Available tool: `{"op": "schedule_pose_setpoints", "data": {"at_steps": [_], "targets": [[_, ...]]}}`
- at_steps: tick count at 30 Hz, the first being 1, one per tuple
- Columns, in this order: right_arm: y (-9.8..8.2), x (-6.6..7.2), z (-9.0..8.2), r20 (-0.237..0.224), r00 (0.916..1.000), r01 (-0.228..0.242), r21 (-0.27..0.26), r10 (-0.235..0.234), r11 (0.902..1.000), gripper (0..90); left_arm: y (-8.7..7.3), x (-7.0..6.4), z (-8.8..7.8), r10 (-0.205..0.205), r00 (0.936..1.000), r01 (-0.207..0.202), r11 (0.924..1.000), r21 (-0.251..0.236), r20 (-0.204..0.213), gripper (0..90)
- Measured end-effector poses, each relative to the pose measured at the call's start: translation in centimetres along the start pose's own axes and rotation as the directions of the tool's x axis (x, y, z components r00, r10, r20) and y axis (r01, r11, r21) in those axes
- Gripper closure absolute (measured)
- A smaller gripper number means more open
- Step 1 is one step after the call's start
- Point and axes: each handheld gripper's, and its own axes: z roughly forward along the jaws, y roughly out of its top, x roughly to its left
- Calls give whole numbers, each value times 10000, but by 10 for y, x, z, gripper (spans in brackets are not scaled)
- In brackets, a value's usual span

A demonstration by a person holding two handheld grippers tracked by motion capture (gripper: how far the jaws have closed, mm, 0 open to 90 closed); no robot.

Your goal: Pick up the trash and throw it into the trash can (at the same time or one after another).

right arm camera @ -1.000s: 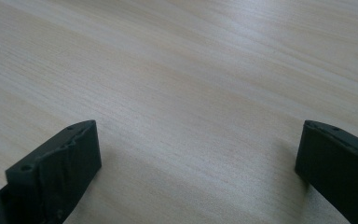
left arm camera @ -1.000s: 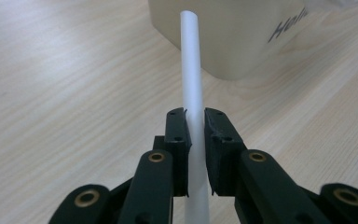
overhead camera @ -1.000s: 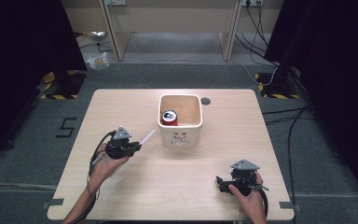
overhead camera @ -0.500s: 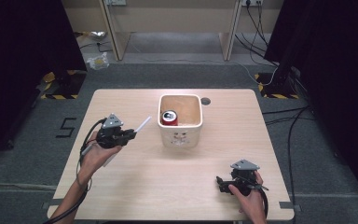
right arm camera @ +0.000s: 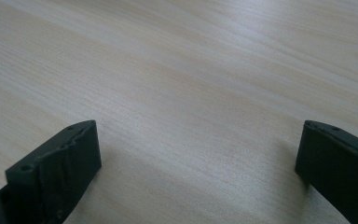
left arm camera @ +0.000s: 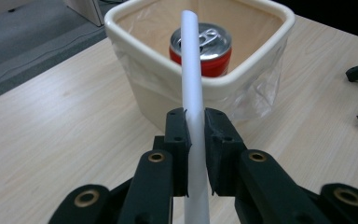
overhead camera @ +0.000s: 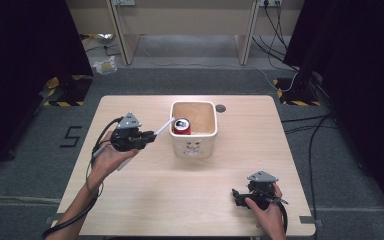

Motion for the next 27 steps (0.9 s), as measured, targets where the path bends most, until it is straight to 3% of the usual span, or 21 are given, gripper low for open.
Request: {"op": "schedule_pose_setpoints", "data": {"at_steps": [7,12,27], "targets": [[0,0,0,-26,10000,-2,-18,2,10000,2,29,-17,9,542,9982,-544,9985,50,270,799],[0,0,0,-14,10000,15,-11,-15,10000,2,48,-25,24,835,9958,-849,9958,345,380,799],[0,0,0,-24,10000,17,-31,-17,10000,2,78,-37,67,951,9941,-1004,9886,1124,516,799]]}}
